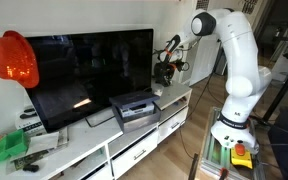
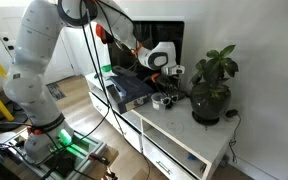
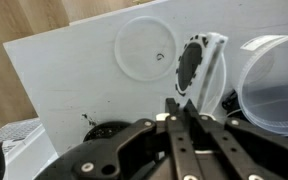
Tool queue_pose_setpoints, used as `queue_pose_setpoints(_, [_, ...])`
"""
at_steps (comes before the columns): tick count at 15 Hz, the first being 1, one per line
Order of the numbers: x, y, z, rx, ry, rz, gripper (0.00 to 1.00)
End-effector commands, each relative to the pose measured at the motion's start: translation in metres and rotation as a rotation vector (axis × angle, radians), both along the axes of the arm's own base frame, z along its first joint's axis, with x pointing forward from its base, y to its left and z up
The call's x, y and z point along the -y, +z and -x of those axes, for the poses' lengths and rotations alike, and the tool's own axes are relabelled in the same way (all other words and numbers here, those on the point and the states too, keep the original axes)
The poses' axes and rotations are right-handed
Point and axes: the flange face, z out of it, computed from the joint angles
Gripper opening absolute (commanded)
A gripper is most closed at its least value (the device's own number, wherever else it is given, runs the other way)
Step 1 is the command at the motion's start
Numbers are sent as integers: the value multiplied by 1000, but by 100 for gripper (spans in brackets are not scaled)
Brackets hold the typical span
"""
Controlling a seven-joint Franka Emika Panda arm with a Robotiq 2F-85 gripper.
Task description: Remove the lid from the plastic bowl, put it on the table, put the sunglasses inside the bowl and then cover the bowl with the plastic lid
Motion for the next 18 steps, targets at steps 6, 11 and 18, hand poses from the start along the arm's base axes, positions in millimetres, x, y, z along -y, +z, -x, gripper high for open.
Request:
queue_pose_setpoints(6, [-63, -6, -8, 78, 103, 83, 2])
queue_pose_setpoints(11, [-93, 3, -7, 182, 124, 140, 2])
queue_pose_setpoints(18, [-118, -18, -4, 212, 157, 204, 2])
